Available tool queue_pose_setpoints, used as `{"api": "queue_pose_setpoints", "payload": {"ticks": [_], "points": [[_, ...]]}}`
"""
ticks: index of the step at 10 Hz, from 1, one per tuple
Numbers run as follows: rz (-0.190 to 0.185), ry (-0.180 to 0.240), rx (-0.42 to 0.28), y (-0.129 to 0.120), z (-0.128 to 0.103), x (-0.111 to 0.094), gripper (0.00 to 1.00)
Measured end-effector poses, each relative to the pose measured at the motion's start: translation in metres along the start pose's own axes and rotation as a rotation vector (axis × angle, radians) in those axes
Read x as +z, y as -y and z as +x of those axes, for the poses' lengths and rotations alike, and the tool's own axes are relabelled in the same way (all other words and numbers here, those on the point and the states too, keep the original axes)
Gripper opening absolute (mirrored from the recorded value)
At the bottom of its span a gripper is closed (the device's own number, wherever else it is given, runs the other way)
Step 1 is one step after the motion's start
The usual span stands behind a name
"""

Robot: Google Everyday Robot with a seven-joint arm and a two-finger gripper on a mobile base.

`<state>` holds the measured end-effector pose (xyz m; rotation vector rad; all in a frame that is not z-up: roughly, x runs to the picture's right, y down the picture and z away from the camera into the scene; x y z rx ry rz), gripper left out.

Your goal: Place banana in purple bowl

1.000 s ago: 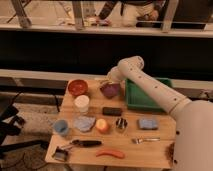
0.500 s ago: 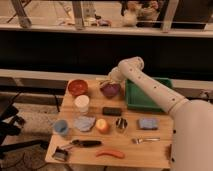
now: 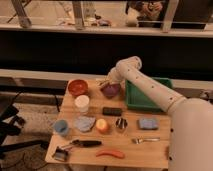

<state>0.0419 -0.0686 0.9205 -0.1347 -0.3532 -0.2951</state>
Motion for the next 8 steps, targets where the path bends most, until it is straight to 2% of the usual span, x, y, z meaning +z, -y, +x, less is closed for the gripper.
{"api": "queue_pose_setpoints", "payload": {"ticks": [5, 8], "points": [[-0.006, -0.015, 0.031, 0.0026, 0.0059, -0.0032, 0.78], [-0.005, -0.014, 0.04, 0.0024, 0.0074, -0.0042, 0.8]]}}
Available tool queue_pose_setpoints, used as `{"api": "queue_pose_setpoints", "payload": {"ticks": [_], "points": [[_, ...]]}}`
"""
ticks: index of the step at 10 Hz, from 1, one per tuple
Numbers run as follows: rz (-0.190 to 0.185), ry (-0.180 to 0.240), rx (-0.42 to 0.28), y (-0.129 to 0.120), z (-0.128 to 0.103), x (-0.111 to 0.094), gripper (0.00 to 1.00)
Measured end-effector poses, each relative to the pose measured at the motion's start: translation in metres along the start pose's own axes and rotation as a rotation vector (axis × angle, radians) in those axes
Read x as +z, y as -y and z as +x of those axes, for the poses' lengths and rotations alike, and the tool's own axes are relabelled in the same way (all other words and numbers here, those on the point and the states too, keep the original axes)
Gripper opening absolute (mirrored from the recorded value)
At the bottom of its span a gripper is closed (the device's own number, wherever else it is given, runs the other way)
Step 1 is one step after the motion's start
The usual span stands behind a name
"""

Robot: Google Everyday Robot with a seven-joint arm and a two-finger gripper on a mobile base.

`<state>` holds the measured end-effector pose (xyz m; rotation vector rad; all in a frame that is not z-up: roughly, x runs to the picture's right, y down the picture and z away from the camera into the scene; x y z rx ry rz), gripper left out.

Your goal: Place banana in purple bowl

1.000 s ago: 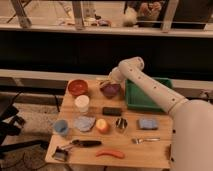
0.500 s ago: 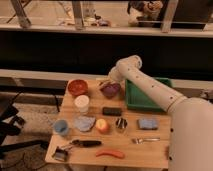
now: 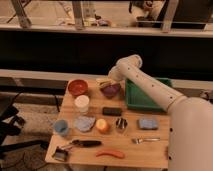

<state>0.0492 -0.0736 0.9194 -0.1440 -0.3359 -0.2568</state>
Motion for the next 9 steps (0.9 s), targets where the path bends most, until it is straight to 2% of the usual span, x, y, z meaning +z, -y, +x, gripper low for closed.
{"api": "queue_pose_setpoints", "payload": {"ticks": [5, 7, 9], "points": [[0.015, 0.007, 0.033, 0.003, 0.006, -0.007, 0.8], [0.004, 0.022, 0.11, 0.009, 0.013, -0.018, 0.8], [0.006, 0.017, 0.137, 0.012, 0.017, -0.027, 0.8]]}}
